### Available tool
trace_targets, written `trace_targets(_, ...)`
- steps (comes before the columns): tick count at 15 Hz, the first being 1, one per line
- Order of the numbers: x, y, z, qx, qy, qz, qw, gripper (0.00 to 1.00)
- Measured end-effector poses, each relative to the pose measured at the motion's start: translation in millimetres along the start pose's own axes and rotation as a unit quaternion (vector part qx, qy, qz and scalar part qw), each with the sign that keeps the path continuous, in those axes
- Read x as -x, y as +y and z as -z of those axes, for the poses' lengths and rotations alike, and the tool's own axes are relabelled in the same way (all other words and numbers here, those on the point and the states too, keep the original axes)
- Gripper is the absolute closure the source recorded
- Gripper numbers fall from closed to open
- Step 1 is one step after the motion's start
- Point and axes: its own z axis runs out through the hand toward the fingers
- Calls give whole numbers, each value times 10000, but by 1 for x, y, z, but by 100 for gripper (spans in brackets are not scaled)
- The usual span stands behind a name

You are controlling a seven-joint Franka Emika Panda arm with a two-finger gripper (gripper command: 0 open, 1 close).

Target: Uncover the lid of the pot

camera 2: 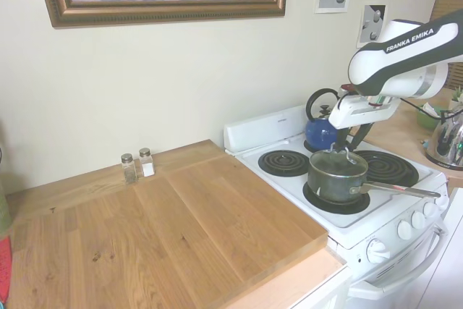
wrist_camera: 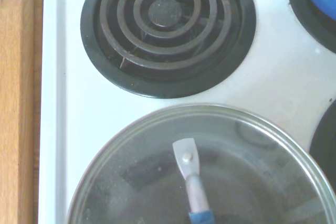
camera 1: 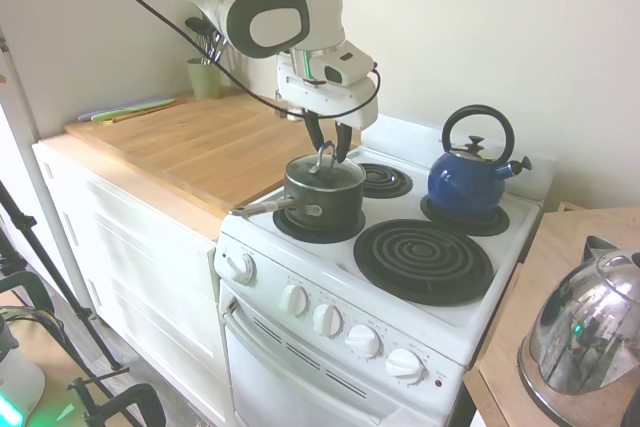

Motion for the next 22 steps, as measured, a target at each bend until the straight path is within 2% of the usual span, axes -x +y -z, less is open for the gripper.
trace_targets(8, 3, -8, -15, 24, -66, 204, 9998, 100)
trace_targets(14, 2, -8, -10, -32, 8, 257, 9997, 100)
trace_targets(19, 26, -12, 48, -63, 435, 453, 9980, 100)
trace_targets(20, 41, -27, 61, -30, 553, 491, 9973, 100)
trace_targets(22, 86, -81, 84, 15, 704, 630, 9955, 100)
